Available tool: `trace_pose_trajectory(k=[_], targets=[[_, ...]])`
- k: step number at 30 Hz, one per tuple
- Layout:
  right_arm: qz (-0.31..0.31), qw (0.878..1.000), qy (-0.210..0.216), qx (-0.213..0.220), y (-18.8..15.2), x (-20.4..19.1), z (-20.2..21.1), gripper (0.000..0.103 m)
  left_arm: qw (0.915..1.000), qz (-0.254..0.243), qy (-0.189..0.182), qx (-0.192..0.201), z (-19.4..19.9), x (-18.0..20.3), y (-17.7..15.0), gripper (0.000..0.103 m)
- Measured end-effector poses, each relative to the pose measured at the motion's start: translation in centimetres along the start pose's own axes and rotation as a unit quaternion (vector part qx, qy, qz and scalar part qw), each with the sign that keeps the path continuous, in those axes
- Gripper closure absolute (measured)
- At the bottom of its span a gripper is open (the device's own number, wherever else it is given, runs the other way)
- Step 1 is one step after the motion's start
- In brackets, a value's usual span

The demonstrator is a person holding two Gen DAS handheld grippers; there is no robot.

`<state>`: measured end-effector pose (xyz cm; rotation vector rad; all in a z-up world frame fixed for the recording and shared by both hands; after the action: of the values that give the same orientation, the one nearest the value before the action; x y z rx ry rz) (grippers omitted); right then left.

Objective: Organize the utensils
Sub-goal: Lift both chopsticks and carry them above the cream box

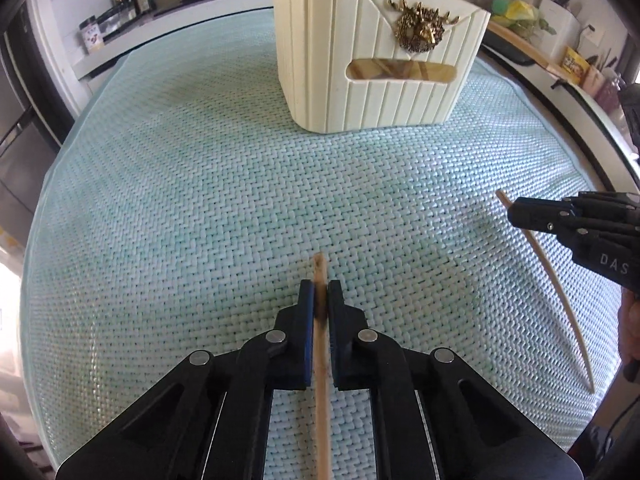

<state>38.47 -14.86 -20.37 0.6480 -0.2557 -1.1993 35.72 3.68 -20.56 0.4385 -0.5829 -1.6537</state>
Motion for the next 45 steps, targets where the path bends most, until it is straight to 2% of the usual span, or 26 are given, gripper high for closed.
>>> trace_pose_trajectory(k=[5,9,14,19,25,33,45], targets=[[-0.019,0.995,0.034,0.089,1.1,0.2,5.8,0.097,0.9980,0.008,-0.013,0.062,5.1,-0.3,1.2,0.098],[-0.017,0.985,0.054,0.160,2.2,-0.2,11.0,0.097,0.9929,0.013,-0.028,0.115,9.6,-0.7,3.2,0.098],[-0.008,0.970,0.060,0.234,3.0,-1.0,16.1,0.097,0.9842,0.013,-0.041,0.172,14.7,-0.6,4.6,0.098],[0.009,0.957,0.046,0.287,2.6,-1.8,19.7,0.097,0.9759,0.025,-0.049,0.211,17.7,-0.6,5.3,0.098],[0.037,0.948,0.025,0.317,2.9,-3.2,21.6,0.097,0.9675,0.053,-0.056,0.241,19.3,-1.2,5.5,0.099],[0.050,0.944,0.019,0.326,3.2,-3.8,22.6,0.097,0.9649,0.055,-0.062,0.249,19.8,-0.8,5.9,0.099],[0.063,0.937,0.014,0.343,5.3,-4.0,24.1,0.097,0.9587,0.059,-0.074,0.268,21.5,-1.1,7.9,0.099]])
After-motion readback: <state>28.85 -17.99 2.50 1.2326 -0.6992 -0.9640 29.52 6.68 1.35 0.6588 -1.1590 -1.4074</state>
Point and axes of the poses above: each gripper's, at about its wrist camera, not at the fingertips, and z roughly against the way its jaws point, x to its right, y to its top, the point moved 1 cm from there along -z, roughly the way its jaws point, and after that the axes turned 7 degrees about x, right-handed, at the moved point
